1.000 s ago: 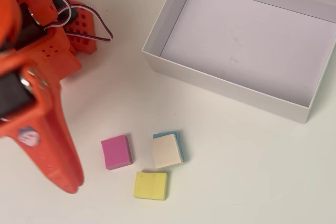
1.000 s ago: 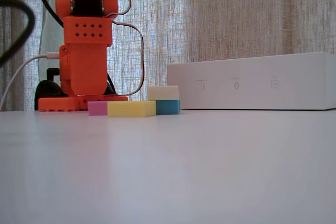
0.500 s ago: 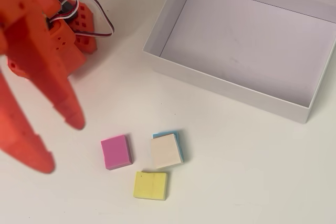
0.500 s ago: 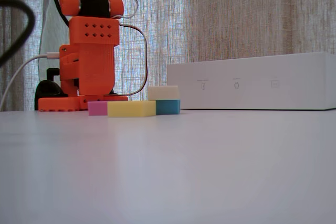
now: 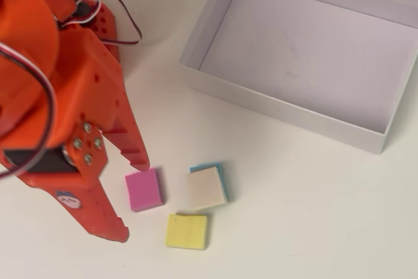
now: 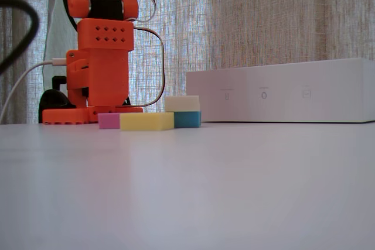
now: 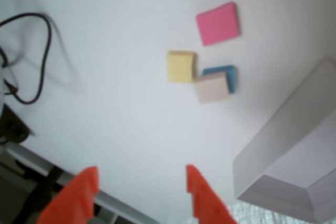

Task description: Grasp the pink cuboid and put it in the bin.

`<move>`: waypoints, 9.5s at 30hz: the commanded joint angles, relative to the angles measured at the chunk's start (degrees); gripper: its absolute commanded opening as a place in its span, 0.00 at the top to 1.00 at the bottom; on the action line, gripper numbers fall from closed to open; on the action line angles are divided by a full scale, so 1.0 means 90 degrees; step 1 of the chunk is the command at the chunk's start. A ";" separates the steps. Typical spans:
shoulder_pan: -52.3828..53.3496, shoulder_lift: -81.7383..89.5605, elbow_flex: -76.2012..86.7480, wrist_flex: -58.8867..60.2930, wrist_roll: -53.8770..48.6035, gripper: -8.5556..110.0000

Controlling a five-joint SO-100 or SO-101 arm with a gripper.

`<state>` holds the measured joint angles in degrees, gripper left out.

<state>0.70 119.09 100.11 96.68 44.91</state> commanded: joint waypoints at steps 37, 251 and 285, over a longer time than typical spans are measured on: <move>0.0391 -0.1191 0.3398 -0.2051 -0.2627 0.70; 0.0068 0.7832 0.7910 -0.3418 -0.5762 1.00; 0.0068 0.7832 0.7910 -0.3418 -0.5762 1.00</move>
<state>0.97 189.23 171.56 66.62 -6.94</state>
